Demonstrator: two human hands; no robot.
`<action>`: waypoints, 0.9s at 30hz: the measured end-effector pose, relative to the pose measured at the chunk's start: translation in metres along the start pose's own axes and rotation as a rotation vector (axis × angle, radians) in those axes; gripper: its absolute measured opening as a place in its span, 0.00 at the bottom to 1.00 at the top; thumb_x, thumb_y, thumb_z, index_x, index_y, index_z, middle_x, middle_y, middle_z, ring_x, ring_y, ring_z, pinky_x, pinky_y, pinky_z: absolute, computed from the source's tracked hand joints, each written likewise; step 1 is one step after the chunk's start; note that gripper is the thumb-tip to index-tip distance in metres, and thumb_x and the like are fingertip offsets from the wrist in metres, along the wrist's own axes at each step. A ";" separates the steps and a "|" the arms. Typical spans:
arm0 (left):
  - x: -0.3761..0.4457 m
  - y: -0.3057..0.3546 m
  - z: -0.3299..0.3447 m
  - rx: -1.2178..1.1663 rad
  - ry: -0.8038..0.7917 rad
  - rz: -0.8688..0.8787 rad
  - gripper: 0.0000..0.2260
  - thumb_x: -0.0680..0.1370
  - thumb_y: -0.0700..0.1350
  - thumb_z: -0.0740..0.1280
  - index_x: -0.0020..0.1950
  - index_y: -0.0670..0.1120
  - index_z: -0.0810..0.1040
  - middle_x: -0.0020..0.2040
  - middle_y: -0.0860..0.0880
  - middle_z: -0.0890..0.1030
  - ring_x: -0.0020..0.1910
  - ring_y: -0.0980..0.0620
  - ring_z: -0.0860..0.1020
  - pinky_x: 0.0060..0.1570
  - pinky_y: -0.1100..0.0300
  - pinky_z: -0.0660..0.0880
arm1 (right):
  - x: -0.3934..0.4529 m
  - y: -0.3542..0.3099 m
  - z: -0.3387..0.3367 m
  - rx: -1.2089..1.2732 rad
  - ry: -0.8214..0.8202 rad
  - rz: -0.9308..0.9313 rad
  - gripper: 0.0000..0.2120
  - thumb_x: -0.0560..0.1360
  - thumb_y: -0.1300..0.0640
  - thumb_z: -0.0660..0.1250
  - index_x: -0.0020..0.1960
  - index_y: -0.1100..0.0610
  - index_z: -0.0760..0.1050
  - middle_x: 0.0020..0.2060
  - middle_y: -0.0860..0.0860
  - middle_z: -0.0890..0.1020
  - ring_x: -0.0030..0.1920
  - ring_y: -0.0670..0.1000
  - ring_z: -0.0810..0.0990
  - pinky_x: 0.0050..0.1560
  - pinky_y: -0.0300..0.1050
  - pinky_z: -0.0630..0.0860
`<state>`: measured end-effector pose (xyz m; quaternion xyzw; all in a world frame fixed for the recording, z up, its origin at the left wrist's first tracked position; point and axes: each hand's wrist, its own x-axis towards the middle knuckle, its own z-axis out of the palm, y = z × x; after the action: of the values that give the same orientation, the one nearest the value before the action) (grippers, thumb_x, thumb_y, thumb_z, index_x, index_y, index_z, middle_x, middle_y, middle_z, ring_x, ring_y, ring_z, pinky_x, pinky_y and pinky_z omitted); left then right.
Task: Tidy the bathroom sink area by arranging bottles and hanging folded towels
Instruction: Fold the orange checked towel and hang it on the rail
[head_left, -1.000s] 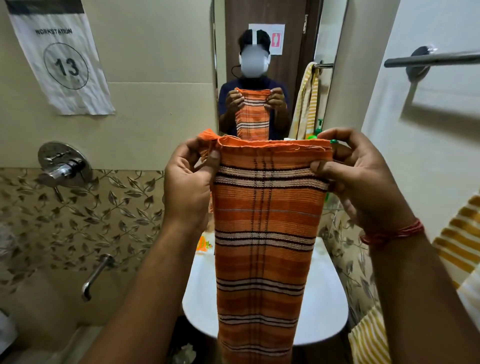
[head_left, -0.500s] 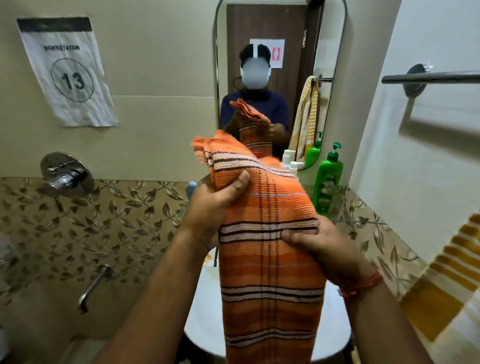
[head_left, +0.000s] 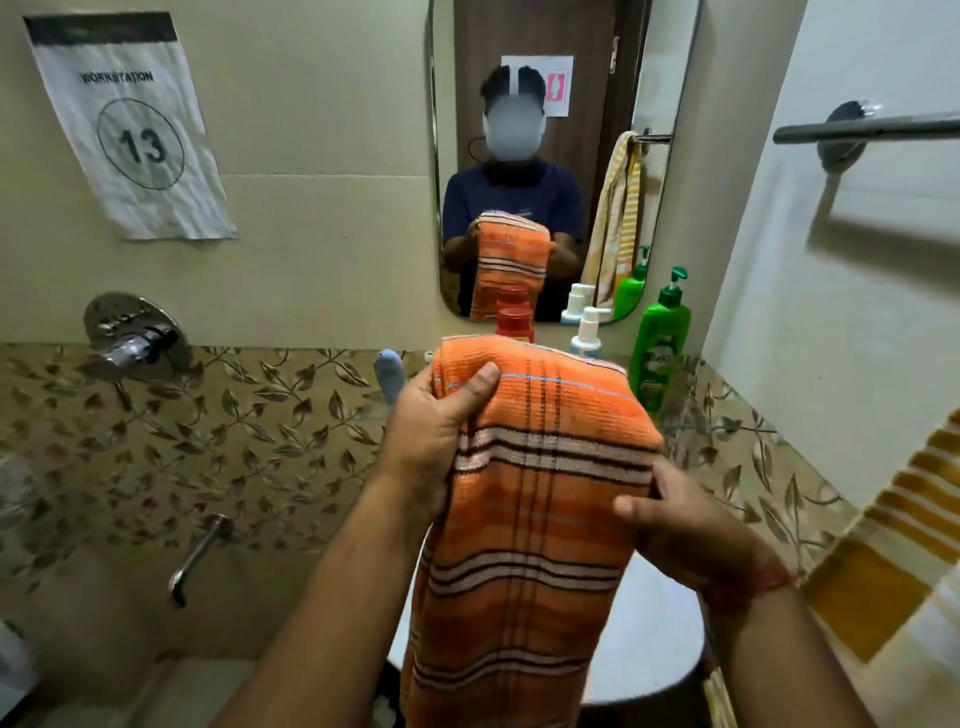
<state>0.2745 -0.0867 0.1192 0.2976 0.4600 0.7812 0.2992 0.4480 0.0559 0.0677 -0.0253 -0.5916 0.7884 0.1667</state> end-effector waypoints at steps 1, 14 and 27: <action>0.003 0.004 -0.001 0.000 0.009 -0.005 0.07 0.80 0.41 0.67 0.56 0.41 0.79 0.45 0.42 0.86 0.41 0.46 0.86 0.36 0.56 0.82 | 0.002 0.004 0.004 -0.045 0.070 -0.018 0.34 0.64 0.64 0.78 0.67 0.63 0.71 0.61 0.64 0.80 0.63 0.67 0.77 0.57 0.57 0.79; -0.001 -0.022 -0.017 0.273 0.052 0.052 0.25 0.69 0.49 0.76 0.64 0.42 0.75 0.56 0.43 0.85 0.56 0.44 0.84 0.56 0.47 0.81 | 0.015 -0.023 0.006 -0.126 0.125 -0.032 0.30 0.70 0.66 0.69 0.70 0.56 0.66 0.60 0.59 0.81 0.60 0.61 0.81 0.55 0.53 0.81; 0.013 -0.009 -0.013 0.488 0.083 0.102 0.37 0.75 0.45 0.75 0.79 0.57 0.60 0.65 0.54 0.70 0.65 0.52 0.76 0.64 0.53 0.76 | 0.027 -0.037 -0.003 -0.217 0.462 -0.033 0.42 0.69 0.68 0.72 0.76 0.48 0.58 0.60 0.60 0.79 0.57 0.61 0.82 0.55 0.59 0.81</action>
<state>0.2585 -0.0804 0.1081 0.3515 0.6313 0.6727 0.1594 0.4323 0.0756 0.1053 -0.2126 -0.6195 0.6906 0.3066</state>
